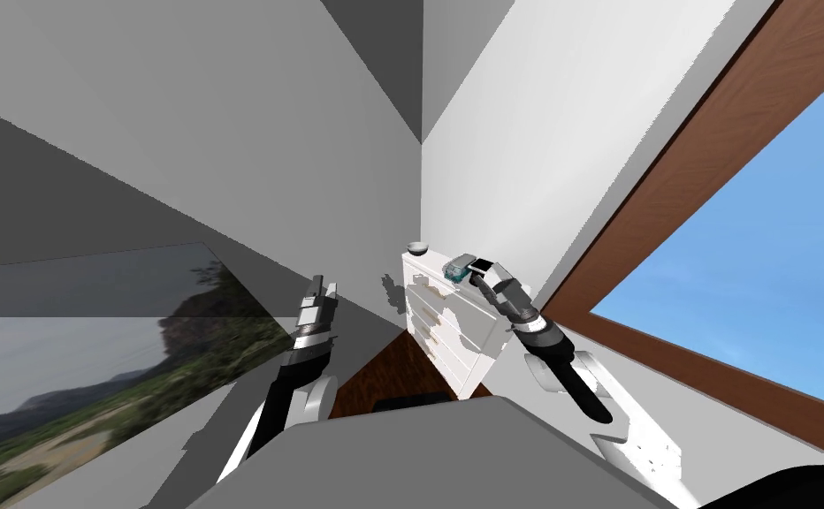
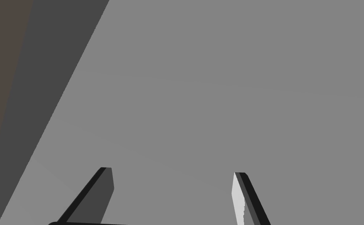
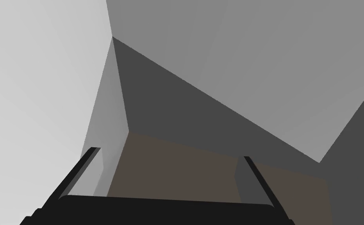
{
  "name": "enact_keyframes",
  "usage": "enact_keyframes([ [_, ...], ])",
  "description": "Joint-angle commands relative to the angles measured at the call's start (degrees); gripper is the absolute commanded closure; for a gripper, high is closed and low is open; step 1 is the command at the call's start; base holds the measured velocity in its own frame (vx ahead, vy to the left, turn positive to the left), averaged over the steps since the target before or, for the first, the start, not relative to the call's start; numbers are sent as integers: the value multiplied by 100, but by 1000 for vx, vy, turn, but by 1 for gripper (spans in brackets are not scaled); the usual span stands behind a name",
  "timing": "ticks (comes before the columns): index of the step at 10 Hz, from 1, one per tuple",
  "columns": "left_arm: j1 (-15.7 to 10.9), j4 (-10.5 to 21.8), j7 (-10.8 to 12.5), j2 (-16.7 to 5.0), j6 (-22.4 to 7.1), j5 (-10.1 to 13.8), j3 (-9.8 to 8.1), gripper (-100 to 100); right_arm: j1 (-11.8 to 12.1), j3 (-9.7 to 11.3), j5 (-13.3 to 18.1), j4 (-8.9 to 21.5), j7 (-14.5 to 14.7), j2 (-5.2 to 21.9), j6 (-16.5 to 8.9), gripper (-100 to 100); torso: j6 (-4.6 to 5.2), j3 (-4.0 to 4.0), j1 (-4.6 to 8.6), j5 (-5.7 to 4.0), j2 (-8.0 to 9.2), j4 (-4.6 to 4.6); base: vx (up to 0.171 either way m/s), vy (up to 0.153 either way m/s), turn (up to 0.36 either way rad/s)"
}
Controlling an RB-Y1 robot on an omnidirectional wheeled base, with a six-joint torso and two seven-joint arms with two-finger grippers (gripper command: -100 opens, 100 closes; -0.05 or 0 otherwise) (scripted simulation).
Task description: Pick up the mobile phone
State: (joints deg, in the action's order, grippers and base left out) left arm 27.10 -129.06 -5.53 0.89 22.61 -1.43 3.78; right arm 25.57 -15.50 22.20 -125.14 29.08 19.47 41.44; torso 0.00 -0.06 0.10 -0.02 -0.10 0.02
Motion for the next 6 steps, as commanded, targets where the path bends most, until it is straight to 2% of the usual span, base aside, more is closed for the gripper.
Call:
enact_keyframes([
  [1, 0, 0, 0, 0, 0, 0, 0, 0, -11, -59, 120, 29, 170, 56, 0, -100, 0, 0, 0, 0, 0, 0, 16, -19, 26],
  [3, 0, 0, 0, 0, 0, 0, 0, 0, -60, -272, 494, 217, 535, 260, 54, -100, 1, 1, -3, 1, 3, -1, 17, -20, 54],
  [4, 0, 0, 0, 0, 0, 0, 0, 0, -60, -272, 504, 217, 595, 260, 54, -100, 0, 0, -1, 0, 1, 0, 16, -21, 29],
  [6, 0, 0, 0, 0, 0, 0, 0, 0, -113, -487, 887, 425, 971, 489, 103, -100, 1, 1, -3, 0, 2, 0, 16, -18, 53],
])
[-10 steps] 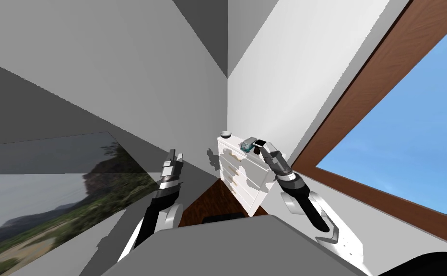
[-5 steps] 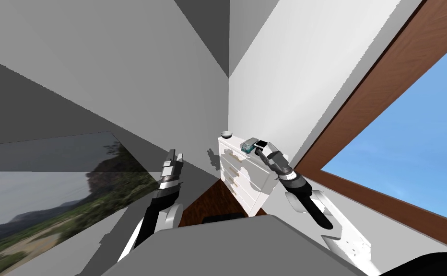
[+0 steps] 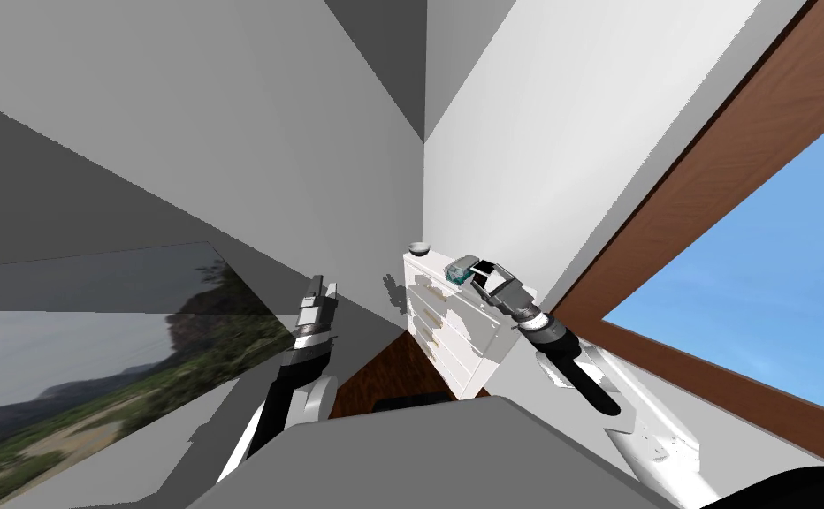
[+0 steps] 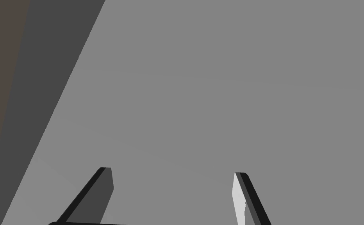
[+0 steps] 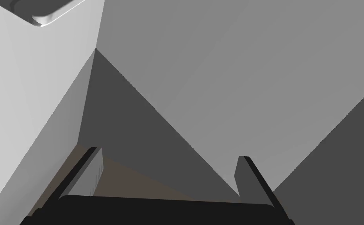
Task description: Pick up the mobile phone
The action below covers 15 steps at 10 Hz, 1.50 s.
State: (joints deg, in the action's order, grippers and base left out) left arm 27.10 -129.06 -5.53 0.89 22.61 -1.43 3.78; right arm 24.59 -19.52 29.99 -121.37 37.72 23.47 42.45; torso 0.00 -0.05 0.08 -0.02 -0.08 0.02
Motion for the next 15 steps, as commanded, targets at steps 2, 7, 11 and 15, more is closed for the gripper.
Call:
enact_keyframes([
  [2, 0, 0, 0, 0, 0, 0, 0, 0, -44, -192, 303, 157, 371, 213, 25, -100, 1, 1, -1, 0, 1, 0, 15, -19, 36],
  [7, 0, 0, 0, 0, 0, 0, 0, 0, -129, -507, 870, 496, 998, 594, 87, -100, 1, 0, 1, 0, -1, 0, 17, -21, 42],
  [11, 0, 0, 0, 0, 0, 0, 0, 0, -211, -802, 1401, 821, 1584, 956, 144, -100, 2, 0, 0, -1, 1, 0, 14, -20, 41],
  [15, 0, 0, 0, 0, 0, 0, 0, 0, -301, -1137, 2002, 1177, 2249, 1360, 211, -100, 2, -1, 2, -1, -1, 0, 17, -24, 53],
])
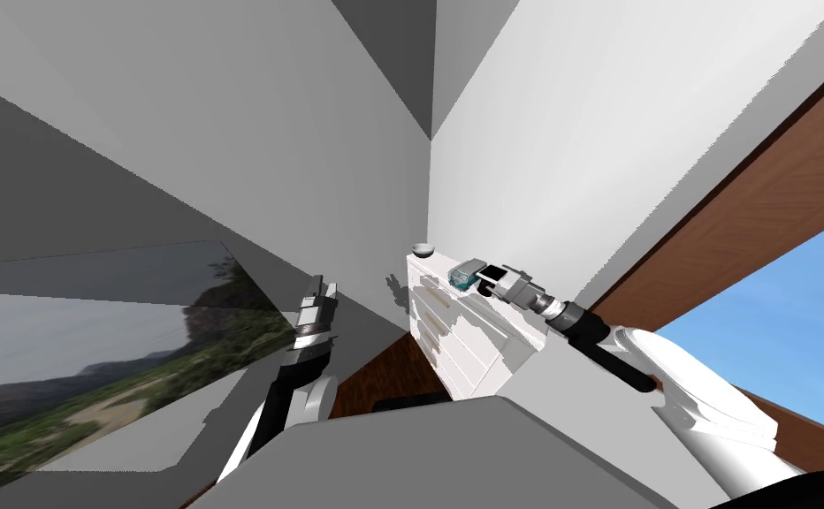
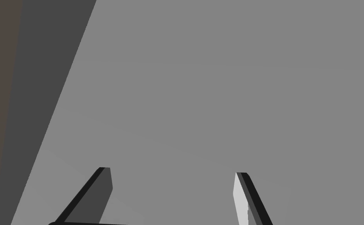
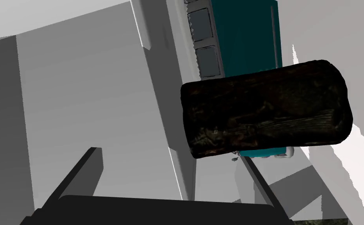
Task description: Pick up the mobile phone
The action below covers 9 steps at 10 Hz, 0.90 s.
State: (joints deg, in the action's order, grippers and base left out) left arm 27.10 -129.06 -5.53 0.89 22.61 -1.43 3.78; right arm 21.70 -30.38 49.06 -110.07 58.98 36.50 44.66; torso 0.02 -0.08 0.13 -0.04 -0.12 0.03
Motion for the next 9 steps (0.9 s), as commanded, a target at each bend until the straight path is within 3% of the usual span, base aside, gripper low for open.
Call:
enact_keyframes([
  [1, 0, 0, 0, 0, 0, 0, 0, 0, -29, -120, 219, 117, 261, 137, 6, -100, 0, 0, 0, 0, 0, 0, 15, -21, 43],
  [5, 0, 0, 0, 0, 0, 0, 0, 0, -85, -351, 634, 335, 721, 415, 60, -100, 2, -1, 4, -2, -1, 0, 11, -18, 34],
  [6, 0, 0, 0, 0, 0, 0, 0, 0, -79, -308, 565, 293, 620, 374, 43, -100, 2, -1, 4, -2, -2, 1, 5, -9, 7],
  [7, 0, 0, 0, 0, 0, 0, 0, 0, -82, -314, 579, 300, 643, 384, 42, 0, 3, 0, 0, -2, 0, 0, 0, 0, 0],
  [8, 0, 0, 0, 0, 0, 0, 0, 0, -122, -464, 574, 376, 622, 332, 328, -100, 3, 1, -2, -1, 2, 0, 48, 26, -127],
  [9, 1, 0, 0, 0, 0, 0, 0, 0, -122, -464, 574, 376, 622, 332, 336, -100, 6, -5, -11, 1, -10, 2, 79, 49, -90],
])
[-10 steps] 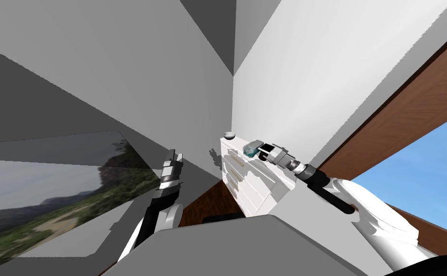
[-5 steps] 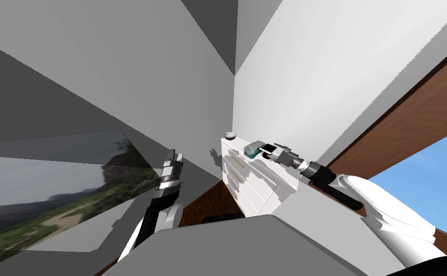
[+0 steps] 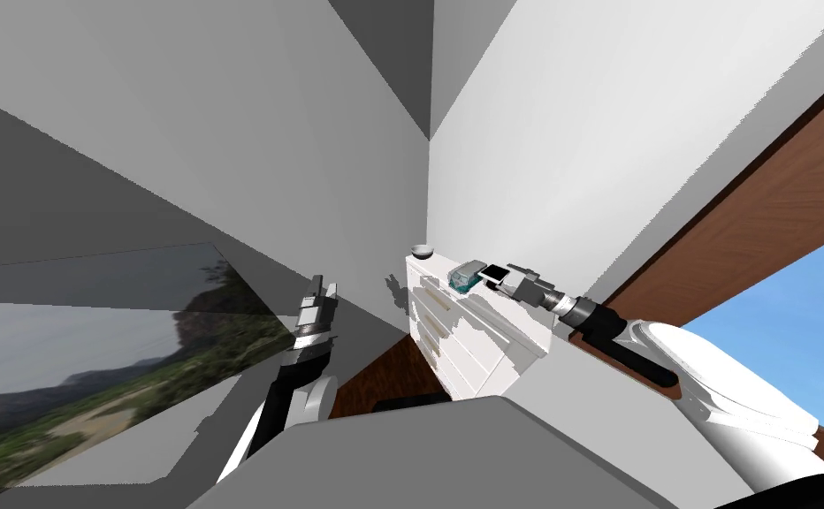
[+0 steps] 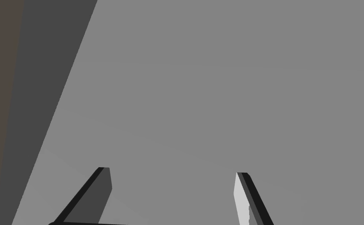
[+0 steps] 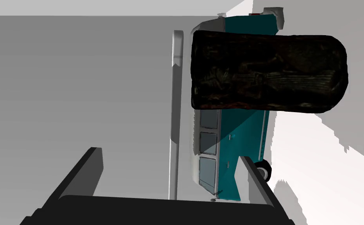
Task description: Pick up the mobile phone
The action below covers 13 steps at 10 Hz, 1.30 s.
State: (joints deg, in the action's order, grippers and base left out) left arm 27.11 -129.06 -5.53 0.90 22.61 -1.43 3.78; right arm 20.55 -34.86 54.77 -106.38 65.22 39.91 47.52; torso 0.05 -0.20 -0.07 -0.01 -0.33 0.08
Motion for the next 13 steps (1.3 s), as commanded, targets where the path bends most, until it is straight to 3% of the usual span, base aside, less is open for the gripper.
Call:
enact_keyframes([
  [1, 0, 0, 0, 0, 0, 0, 0, 0, -48, -167, -1, 85, -22, -58, 286, -100, 0, 0, 0, 0, 0, 0, 115, 63, -130],
  [2, 1, 0, 0, 0, 0, 0, 0, 0, -48, -167, -1, 85, -22, -58, 344, -100, 2, -8, -6, 1, -14, 3, 95, 41, -68],
  [3, 0, 0, 0, 0, 0, 0, 0, 0, -88, -319, -5, 163, -42, -108, 563, -100, -2, -8, 0, 1, -13, 4, 109, 26, -126],
  [4, 1, 0, 0, 0, 0, 0, 0, 0, -88, -319, -5, 163, -42, -108, 638, -100, 2, -10, 5, -1, -17, 4, 87, 33, -66],
  [5, 0, 0, 0, 0, 0, 0, 0, 0, -128, -470, -8, 240, -61, -158, 839, -100, -2, -8, 5, -1, -11, 4, 92, 46, -119],
  [8, 0, 0, 0, 0, 0, 0, 0, 0, -168, -621, -12, 317, -80, -208, 1226, -100, 1, -3, 0, 0, -5, 2, 74, 49, -90],
  [11, 0, 0, 0, 0, 0, 0, 0, 0, -248, -923, -19, 472, -119, -308, 1717, -100, -2, -2, -1, 1, -2, 2, 70, 55, -134],
  [12, 0, 0, 0, 0, 0, 0, 0, 0, -248, -923, -19, 472, -119, -308, 1813, -100, 1, 0, 0, 0, 2, 0, 41, 42, -99],
  [13, -1, 0, 0, 0, 0, 0, 0, 0, -288, -1074, -22, 550, -138, -358, 2002, -100, -2, 2, 3, 0, 6, 0, 59, 60, -153],
])
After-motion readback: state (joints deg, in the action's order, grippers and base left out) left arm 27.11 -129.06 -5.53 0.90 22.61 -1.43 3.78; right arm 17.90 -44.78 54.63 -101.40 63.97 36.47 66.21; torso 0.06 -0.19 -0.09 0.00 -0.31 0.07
